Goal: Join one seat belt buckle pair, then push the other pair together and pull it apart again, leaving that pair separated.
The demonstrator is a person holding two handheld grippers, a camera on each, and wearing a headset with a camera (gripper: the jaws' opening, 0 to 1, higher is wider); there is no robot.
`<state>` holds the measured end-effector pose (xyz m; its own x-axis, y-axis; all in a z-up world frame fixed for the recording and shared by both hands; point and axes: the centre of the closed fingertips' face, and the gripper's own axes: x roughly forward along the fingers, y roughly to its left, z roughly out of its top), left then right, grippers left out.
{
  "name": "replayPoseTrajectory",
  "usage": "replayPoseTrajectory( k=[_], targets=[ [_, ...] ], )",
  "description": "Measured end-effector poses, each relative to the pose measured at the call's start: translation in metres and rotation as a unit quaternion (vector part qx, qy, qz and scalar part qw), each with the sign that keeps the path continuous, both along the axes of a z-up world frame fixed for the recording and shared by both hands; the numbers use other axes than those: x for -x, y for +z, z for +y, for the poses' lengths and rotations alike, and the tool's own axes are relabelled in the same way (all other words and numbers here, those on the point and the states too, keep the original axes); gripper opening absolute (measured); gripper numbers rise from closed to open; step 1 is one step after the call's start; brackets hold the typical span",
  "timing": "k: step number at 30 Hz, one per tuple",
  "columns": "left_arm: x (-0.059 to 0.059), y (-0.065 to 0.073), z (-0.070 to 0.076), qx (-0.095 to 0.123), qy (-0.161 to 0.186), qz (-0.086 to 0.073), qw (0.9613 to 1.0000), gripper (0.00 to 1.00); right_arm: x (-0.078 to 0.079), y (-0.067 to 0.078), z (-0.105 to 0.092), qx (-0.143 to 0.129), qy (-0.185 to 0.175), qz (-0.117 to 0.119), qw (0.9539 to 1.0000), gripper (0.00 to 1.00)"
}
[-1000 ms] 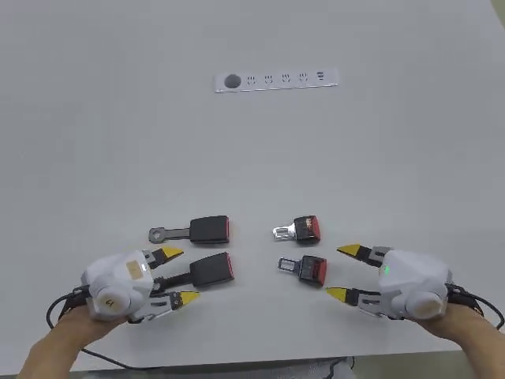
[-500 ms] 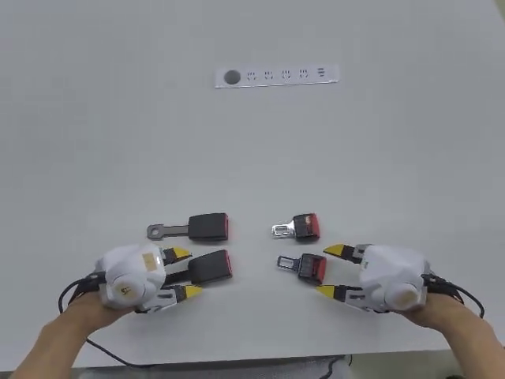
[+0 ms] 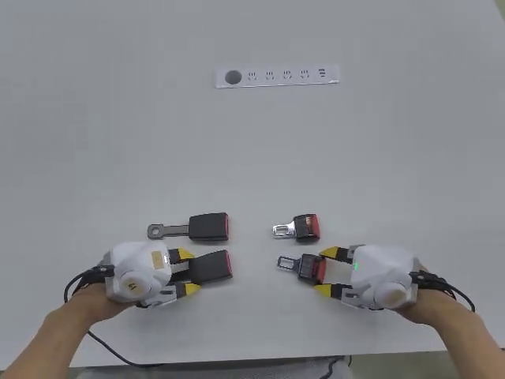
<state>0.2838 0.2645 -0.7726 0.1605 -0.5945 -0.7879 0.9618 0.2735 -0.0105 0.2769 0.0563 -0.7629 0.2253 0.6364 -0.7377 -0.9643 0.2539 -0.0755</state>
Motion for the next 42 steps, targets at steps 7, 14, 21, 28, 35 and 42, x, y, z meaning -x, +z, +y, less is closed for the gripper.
replayPoseTrajectory(
  k=[7, 14, 21, 28, 35, 42],
  targets=[
    [0.001, 0.002, -0.001, -0.001, -0.015, 0.001, 0.9999, 0.31, -0.001, 0.001, 0.001, 0.000, 0.010, -0.005, 0.9999, 0.30],
    [0.001, 0.002, -0.002, -0.012, -0.043, 0.006, 0.9990, 0.30, -0.001, 0.001, 0.004, 0.006, 0.031, -0.006, 0.9995, 0.30],
    [0.002, 0.001, -0.002, -0.017, -0.056, 0.014, 0.9982, 0.30, -0.003, 0.000, 0.009, 0.011, 0.050, -0.004, 0.9987, 0.30],
    [0.001, 0.001, -0.003, -0.022, -0.066, 0.020, 0.9974, 0.30, -0.003, 0.001, 0.018, 0.014, 0.071, -0.003, 0.9974, 0.30],
    [0.003, 0.001, -0.001, -0.027, -0.073, 0.024, 0.9966, 0.30, -0.005, 0.001, 0.028, 0.016, 0.088, -0.003, 0.9960, 0.30],
    [0.002, -0.001, 0.001, -0.031, -0.076, 0.025, 0.9963, 0.30, -0.005, 0.001, 0.037, 0.014, 0.100, -0.003, 0.9949, 0.30]
  ],
)
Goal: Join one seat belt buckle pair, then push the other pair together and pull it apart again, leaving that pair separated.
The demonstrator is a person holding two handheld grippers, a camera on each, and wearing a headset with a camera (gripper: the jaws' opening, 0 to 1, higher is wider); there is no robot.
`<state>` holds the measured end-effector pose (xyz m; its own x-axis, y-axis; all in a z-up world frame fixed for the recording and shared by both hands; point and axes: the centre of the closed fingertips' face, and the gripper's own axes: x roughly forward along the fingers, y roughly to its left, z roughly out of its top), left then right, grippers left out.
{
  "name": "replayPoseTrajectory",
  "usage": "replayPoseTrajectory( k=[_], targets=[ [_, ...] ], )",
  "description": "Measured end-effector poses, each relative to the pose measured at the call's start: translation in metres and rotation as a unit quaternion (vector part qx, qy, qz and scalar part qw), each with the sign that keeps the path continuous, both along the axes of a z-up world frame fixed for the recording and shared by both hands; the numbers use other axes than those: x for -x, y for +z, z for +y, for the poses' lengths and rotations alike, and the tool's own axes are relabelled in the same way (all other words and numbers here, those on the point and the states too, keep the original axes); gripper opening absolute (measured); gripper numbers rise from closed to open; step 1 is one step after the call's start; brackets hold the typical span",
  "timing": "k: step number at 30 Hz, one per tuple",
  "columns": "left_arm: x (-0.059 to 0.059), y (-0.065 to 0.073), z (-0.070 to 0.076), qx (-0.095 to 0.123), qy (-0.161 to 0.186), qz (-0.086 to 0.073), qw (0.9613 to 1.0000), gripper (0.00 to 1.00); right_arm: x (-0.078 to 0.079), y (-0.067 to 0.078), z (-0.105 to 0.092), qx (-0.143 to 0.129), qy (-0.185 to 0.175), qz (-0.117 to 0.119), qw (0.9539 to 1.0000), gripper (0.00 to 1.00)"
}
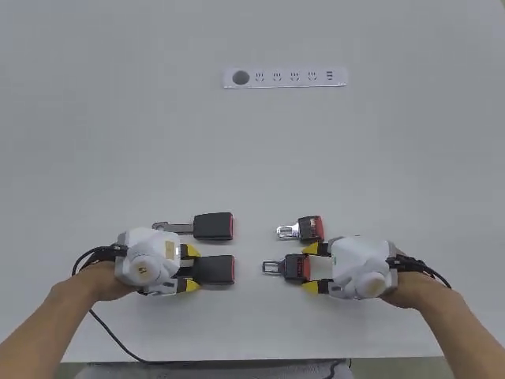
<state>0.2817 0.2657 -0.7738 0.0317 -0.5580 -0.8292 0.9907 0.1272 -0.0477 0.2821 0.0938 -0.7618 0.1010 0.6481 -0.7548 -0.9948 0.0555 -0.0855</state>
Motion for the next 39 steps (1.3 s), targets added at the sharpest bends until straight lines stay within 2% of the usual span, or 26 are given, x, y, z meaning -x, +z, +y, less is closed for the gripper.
replayPoseTrajectory(
  k=[13, 39],
  targets=[
    [0.000, 0.002, -0.002, -0.002, 0.006, 0.003, 1.0000, 0.30, -0.001, 0.002, 0.017, -0.004, 0.015, 0.002, 0.9999, 0.30],
    [-0.002, -0.003, 0.000, -0.003, 0.016, 0.008, 0.9998, 0.30, -0.002, 0.002, 0.054, -0.013, 0.043, 0.006, 0.9990, 0.30]
  ],
)
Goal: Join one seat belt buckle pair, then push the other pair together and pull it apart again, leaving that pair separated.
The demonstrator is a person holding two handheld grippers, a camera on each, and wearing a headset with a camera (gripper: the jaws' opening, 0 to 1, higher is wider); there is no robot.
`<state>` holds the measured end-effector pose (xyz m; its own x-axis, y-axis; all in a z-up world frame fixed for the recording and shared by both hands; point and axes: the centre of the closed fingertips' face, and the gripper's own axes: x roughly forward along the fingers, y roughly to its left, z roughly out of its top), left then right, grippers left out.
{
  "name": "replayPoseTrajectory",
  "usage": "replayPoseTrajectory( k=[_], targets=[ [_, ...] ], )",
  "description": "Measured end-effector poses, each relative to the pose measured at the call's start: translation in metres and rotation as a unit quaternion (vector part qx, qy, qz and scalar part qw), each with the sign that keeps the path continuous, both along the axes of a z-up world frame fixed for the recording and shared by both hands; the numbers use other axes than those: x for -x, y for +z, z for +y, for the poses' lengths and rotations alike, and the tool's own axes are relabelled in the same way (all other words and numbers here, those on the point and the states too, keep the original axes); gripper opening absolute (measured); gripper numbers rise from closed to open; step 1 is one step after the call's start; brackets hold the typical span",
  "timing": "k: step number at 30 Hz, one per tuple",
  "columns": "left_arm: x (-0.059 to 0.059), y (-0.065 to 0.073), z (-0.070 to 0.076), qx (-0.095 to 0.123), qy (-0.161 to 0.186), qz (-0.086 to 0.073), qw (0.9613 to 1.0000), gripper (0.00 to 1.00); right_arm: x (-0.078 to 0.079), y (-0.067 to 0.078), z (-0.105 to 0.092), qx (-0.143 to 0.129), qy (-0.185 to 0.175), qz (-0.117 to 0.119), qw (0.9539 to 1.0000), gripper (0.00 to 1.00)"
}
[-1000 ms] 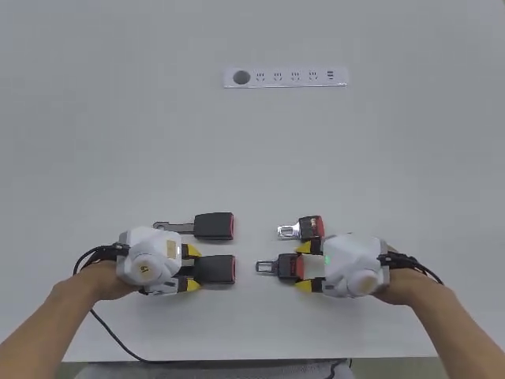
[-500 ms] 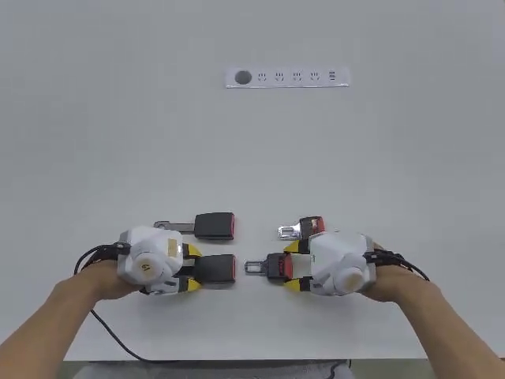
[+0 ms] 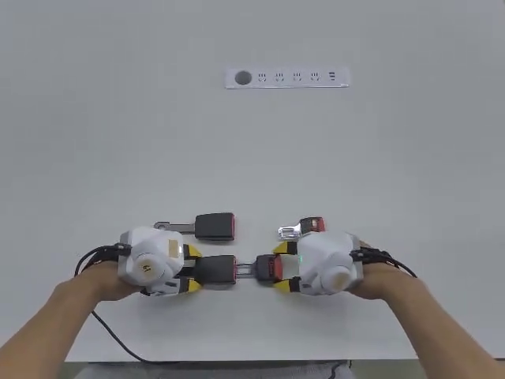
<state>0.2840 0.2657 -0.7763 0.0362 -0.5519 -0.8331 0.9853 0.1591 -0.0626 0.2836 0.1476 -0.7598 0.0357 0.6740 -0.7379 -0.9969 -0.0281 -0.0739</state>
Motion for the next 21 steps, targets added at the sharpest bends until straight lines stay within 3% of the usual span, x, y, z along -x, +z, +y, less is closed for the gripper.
replayPoseTrajectory(
  k=[21],
  targets=[
    [0.001, 0.002, -0.001, -0.003, 0.001, -0.003, 1.0000, 0.30, 0.000, -0.003, 0.012, 0.001, 0.007, -0.003, 1.0000, 0.30]
  ],
)
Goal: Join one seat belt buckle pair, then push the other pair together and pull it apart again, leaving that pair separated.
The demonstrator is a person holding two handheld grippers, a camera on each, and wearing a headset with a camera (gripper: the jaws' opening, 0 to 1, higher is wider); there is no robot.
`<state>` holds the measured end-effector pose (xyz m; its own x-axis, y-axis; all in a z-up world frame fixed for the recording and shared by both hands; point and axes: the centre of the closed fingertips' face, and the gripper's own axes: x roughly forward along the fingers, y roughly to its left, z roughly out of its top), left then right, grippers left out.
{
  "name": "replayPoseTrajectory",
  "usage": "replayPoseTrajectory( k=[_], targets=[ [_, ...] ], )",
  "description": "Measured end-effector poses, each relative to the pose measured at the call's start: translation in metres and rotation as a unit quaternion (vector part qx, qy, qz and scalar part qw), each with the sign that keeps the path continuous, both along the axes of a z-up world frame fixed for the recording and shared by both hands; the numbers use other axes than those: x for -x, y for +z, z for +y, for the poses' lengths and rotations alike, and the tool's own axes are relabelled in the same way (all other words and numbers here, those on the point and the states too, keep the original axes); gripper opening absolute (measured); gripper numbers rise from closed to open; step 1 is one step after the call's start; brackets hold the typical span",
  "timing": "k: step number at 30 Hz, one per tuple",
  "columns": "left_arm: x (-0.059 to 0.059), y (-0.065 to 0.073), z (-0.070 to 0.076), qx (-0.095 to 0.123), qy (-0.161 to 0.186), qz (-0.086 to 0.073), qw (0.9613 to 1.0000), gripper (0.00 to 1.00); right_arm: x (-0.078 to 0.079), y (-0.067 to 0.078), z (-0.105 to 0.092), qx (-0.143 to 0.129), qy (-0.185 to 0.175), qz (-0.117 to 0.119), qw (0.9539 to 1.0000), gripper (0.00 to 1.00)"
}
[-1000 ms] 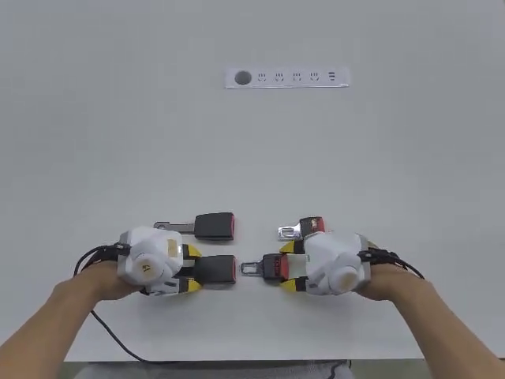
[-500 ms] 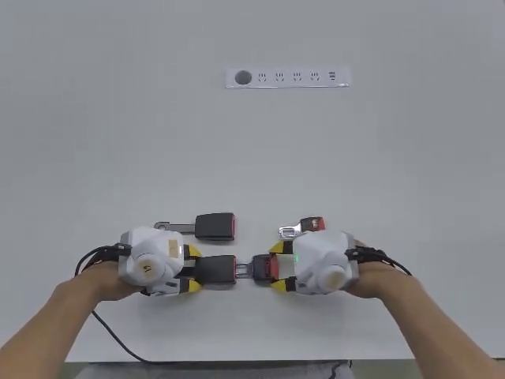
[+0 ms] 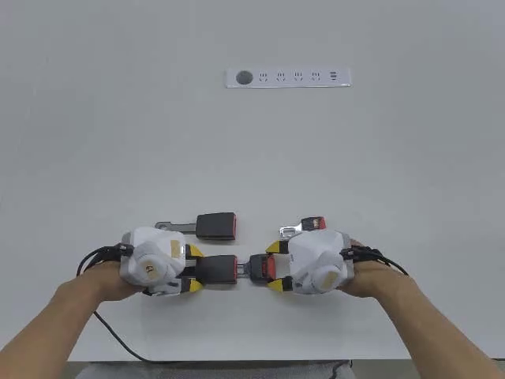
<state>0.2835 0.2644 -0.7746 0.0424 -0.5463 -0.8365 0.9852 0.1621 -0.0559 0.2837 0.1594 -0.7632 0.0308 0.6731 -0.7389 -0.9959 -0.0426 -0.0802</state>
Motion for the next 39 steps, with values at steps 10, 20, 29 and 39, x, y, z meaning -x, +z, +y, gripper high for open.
replayPoseTrajectory(
  k=[10, 20, 29, 39],
  targets=[
    [0.0000, -0.0002, 0.0002, 0.002, 0.009, 0.000, 1.0000, 0.30, 0.0017, -0.0003, 0.0062, -0.006, -0.002, -0.004, 1.0000, 0.29],
    [0.0005, 0.0015, -0.0007, 0.002, 0.006, 0.000, 1.0000, 0.29, 0.0009, -0.0009, 0.0059, -0.007, 0.002, -0.002, 1.0000, 0.28],
    [0.0005, 0.0007, -0.0001, 0.004, 0.011, 0.001, 0.9999, 0.29, 0.0007, 0.0009, 0.0074, -0.008, -0.010, 0.002, 0.9999, 0.27],
    [0.0008, 0.0012, -0.0006, 0.001, 0.010, 0.001, 0.9999, 0.29, 0.0015, 0.0013, 0.0098, -0.008, -0.014, 0.007, 0.9998, 0.27]
  ],
)
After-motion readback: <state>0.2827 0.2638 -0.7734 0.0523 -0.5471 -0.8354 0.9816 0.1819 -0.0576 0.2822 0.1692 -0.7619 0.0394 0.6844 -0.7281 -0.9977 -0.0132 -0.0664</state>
